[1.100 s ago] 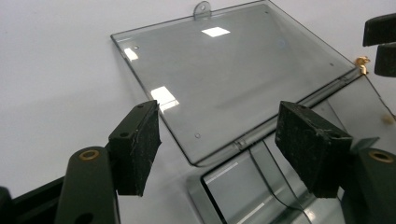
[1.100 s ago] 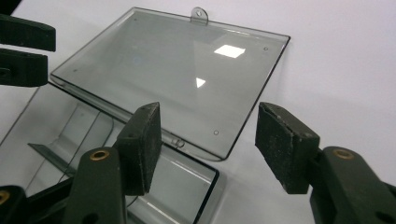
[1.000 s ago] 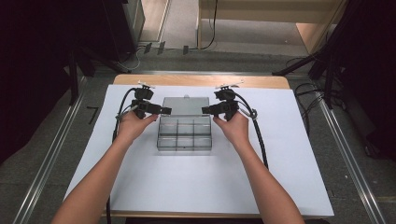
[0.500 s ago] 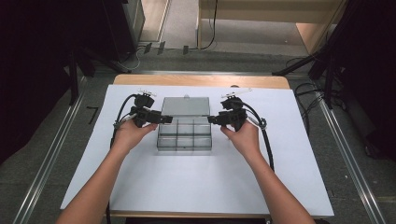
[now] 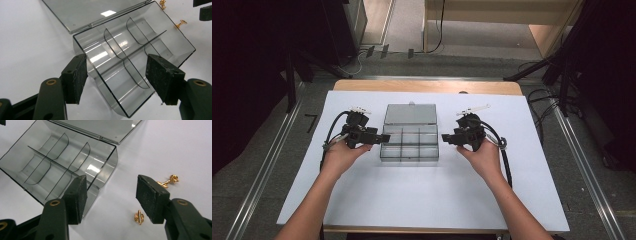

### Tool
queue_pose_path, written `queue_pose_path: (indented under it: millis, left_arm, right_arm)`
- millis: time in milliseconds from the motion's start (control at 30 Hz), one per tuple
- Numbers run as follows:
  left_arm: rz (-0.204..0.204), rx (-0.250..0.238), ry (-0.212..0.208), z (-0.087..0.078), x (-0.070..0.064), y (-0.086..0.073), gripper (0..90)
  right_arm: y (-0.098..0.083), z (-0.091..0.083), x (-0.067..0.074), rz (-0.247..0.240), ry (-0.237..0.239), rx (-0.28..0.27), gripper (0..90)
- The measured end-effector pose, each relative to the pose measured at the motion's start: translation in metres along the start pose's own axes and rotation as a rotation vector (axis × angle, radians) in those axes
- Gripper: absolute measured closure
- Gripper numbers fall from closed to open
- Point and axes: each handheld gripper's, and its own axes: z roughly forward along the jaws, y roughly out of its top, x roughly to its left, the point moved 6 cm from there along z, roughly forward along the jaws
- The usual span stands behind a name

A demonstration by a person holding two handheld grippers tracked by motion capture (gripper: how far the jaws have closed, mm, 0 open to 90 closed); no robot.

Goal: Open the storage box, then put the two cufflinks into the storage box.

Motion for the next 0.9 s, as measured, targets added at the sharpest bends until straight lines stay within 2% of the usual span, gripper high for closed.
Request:
queue_pose_path:
  millis: [200,333,767,900]
  left_arm:
    - [0.022,0.008,0.013,0.001,0.002,-0.009,35.1]
    - [0.009,0.016,0.017,0.003,0.006,-0.012,35.1]
    - [-0.015,0.016,0.027,0.001,0.016,-0.017,35.1]
    - [-0.016,0.023,0.029,0.001,0.016,-0.02,35.1]
  right_arm:
    - [-0.006,-0.005,-0.003,0.012,0.011,-0.01,43.7]
    - [-0.008,-0.009,-0.006,0.016,0.01,-0.004,43.1]
    - [-0.012,-0.012,-0.022,0.008,-0.049,0.038,47.4]
    - [-0.013,-0.011,-0.025,0.002,-0.073,0.071,50.6]
